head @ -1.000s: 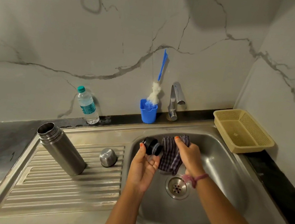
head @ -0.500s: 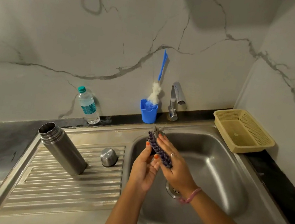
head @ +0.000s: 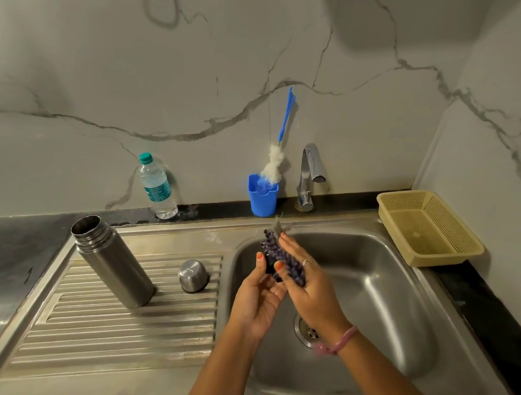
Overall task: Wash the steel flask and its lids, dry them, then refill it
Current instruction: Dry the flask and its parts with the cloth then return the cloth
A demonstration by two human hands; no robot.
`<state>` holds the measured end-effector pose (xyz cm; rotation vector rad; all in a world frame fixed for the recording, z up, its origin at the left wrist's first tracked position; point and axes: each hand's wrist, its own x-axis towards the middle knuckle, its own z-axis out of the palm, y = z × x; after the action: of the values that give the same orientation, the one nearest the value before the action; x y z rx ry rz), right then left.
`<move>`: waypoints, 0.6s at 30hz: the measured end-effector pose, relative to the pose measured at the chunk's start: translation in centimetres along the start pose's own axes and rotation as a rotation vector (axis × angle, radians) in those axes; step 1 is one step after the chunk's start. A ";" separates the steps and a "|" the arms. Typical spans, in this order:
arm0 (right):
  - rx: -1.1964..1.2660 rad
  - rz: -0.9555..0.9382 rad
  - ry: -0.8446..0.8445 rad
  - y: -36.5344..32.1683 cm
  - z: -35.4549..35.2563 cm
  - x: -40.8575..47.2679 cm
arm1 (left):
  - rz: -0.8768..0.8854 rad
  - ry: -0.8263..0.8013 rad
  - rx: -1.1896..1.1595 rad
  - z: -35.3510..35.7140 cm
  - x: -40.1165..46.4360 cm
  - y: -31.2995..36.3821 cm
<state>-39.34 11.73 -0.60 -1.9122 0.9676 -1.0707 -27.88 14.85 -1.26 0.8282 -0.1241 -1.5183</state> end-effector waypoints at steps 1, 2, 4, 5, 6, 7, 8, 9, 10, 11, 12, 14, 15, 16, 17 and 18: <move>-0.046 -0.054 -0.013 0.1 0.1 -0.1 | 0.000 -0.009 -0.003 0.0 0.1 0.0; -0.043 -0.079 -0.012 0.6 0.2 -0.2 | -0.001 -0.013 0.002 0.1 0.1 0.0; 0.071 0.003 0.064 0.7 -0.3 -0.3 | -0.015 -0.008 0.025 0.1 0.2 -0.4; 0.096 0.036 0.098 0.8 -0.4 -0.2 | -0.015 0.001 0.034 0.1 0.3 -0.7; 0.119 0.058 0.124 0.5 -0.4 -0.2 | -0.009 0.004 0.036 0.2 0.3 -0.8; 0.100 0.048 0.132 0.2 -0.3 -0.3 | -0.001 -0.007 0.023 0.2 0.5 -1.0; 0.091 0.033 0.107 0.1 -0.1 -0.5 | 0.006 -0.020 0.003 0.1 0.5 -1.0; 0.070 -0.006 0.082 0.2 0.1 -0.6 | 0.012 -0.025 -0.012 0.1 0.6 -0.9; 0.093 -0.018 0.077 0.5 0.2 -0.6 | 0.017 -0.030 -0.015 0.2 0.6 -1.0; 0.133 0.020 0.083 0.7 0.0 -0.5 | 0.014 -0.041 -0.006 0.2 0.6 -1.0; 0.206 0.082 0.100 0.8 -0.3 -0.4 | 0.008 -0.051 0.004 0.2 0.5 -1.0; 0.309 0.168 0.127 1.1 -0.4 0.0 | 0.000 -0.041 0.016 0.4 0.5 -1.2; 0.292 0.169 0.130 0.9 -0.4 0.0 | 0.001 -0.041 0.010 0.5 0.5 -1.2; 0.280 0.154 0.133 0.5 -0.2 -0.1 | 0.006 -0.040 0.001 0.6 0.6 -1.2; 0.261 0.130 0.132 0.2 0.0 -0.2 | 0.018 -0.041 0.000 0.6 0.7 -1.1; 0.256 0.104 0.123 0.1 0.1 -0.3 | 0.034 -0.038 0.017 0.8 0.8 -1.0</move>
<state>-39.32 11.94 -0.83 -1.5884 0.9376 -1.1998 -29.05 14.01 -1.53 0.8068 -0.1789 -1.5032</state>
